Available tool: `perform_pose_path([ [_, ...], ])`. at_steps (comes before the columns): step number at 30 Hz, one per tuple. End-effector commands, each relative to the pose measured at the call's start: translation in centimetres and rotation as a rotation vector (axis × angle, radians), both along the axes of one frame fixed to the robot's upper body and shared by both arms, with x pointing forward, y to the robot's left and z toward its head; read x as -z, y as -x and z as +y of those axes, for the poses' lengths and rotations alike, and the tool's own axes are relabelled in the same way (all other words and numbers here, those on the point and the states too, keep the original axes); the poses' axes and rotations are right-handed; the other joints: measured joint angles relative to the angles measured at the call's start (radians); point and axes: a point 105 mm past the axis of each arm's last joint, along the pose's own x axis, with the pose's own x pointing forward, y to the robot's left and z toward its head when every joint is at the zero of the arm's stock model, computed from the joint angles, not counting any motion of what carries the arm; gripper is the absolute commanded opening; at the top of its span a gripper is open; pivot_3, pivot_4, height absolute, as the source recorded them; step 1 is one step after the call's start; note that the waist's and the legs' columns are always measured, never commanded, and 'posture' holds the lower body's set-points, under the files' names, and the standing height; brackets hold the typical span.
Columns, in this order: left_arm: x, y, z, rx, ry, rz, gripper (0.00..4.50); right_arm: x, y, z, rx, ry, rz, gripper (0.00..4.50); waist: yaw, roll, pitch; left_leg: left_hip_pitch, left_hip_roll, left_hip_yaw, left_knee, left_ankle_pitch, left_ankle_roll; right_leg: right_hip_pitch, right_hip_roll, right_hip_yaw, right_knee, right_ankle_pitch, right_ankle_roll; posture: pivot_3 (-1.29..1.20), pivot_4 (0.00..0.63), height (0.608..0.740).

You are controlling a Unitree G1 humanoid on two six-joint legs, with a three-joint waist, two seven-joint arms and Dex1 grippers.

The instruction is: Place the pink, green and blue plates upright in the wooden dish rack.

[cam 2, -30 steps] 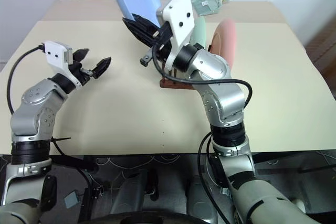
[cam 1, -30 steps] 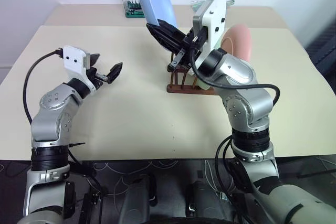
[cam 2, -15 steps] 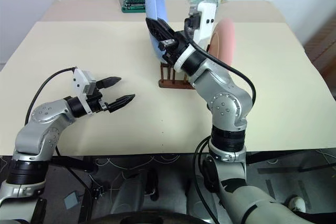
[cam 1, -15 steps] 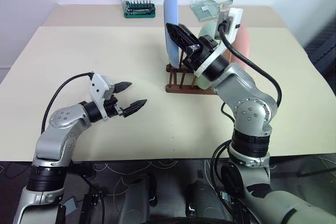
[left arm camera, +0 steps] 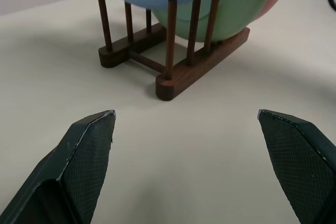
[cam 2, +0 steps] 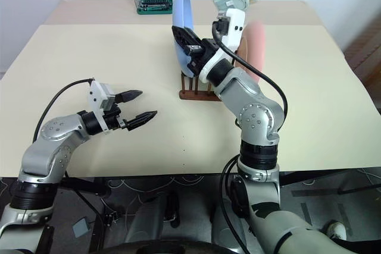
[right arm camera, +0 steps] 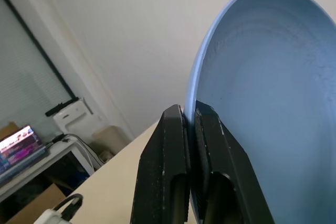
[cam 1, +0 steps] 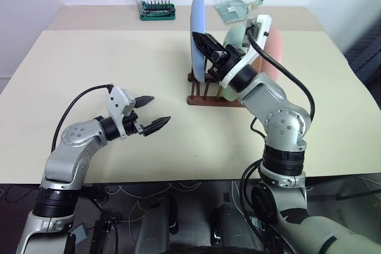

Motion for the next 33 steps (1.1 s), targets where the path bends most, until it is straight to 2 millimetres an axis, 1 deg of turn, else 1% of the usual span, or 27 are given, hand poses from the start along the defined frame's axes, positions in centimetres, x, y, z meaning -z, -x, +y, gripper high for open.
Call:
perform_pose_path([
  [1, -0.8, 0.3, -0.4, 0.013, 0.0, -0.043, 4.46, -1.2, 0.2, -0.4, 0.001, -0.06, -0.014, 0.0, 0.0, 0.0, 0.0, 0.0, 0.0, 0.0, 0.0, 0.0, 0.0, 0.0, 0.0, 0.0, 0.0, 0.0, 0.0, 0.0, 0.15, 0.736],
  [10, -1.9, 0.3, -1.1, 0.012, 0.0, -0.059, 4.46, -0.6, -0.1, -0.4, 0.002, -0.067, 0.031, 0.0, 0.0, 0.0, 0.0, 0.0, 0.0, 0.0, 0.0, 0.0, 0.0, 0.0, 0.0, 0.0, 0.0, 0.0, 0.0, 0.0, 0.15, 0.736],
  [12, -2.0, 0.3, -1.2, 0.009, -0.003, -0.063, 4.5, -0.4, -0.1, -0.4, 0.005, -0.067, 0.038, 0.67, 0.0, 0.0, 0.0, 0.0, 0.0, 0.0, 0.0, 0.0, 0.0, 0.0, 0.0, 0.0, 0.0, 0.0, 0.0, 0.0, 0.15, 0.736],
  [13, -2.1, 0.3, -1.2, 0.007, -0.003, -0.063, 4.5, -0.4, -0.1, -0.4, 0.006, -0.067, 0.04, 0.92, 0.0, 0.0, 0.0, 0.0, 0.0, 0.0, 0.0, 0.0, 0.0, 0.0, 0.0, 0.0, 0.0, 0.0, 0.0, 0.0, 0.15, 0.736],
  [16, -2.2, 0.3, -1.3, 0.006, -0.003, -0.064, 4.5, -0.4, -0.2, -0.5, 0.012, -0.069, 0.045, 2.28, -0.001, 0.0, 0.0, 0.0, 0.0, 0.0, 0.0, 0.0, 0.0, 0.0, 0.0, 0.0, 0.0, 0.0, 0.0, 0.0, 0.15, 0.736],
  [19, -2.2, 0.4, -1.4, 0.006, -0.003, -0.064, 4.5, -0.4, -0.3, -0.6, 0.027, -0.063, 0.046, 3.8, 0.0, 0.0, 0.0, 0.0, 0.0, 0.0, 0.0, 0.0, 0.0, 0.0, 0.0, 0.0, 0.0, 0.0, 0.0, 0.0, 0.15, 0.736],
  [20, -2.2, 0.4, -1.4, 0.005, -0.003, -0.064, 4.5, -0.4, -0.4, -0.7, 0.032, -0.059, 0.045, 4.17, 0.0, 0.0, 0.0, 0.0, 0.0, 0.0, 0.0, 0.0, 0.0, 0.0, 0.0, 0.0, 0.0, 0.0, 0.0, 0.0, 0.15, 0.736],
  [29, -1.7, 0.3, -1.0, -0.002, -0.004, -0.057, 4.5, -0.9, -0.4, -1.1, 0.05, -0.027, 0.015, 4.17, 0.0, 0.0, 0.0, 0.0, 0.0, 0.0, 0.0, 0.0, 0.0, 0.0, 0.0, 0.0, 0.0, 0.0, 0.0, 0.0, 0.15, 0.736],
  [33, -1.3, 0.2, -0.8, -0.001, -0.003, -0.053, 4.5, -1.6, -0.4, -1.8, 0.078, 0.026, -0.031, 4.17, 0.0, 0.0, 0.0, 0.0, 0.0, 0.0, 0.0, 0.0, 0.0, 0.0, 0.0, 0.0, 0.0, 0.0, 0.0, 0.0, 0.15, 0.736],
])
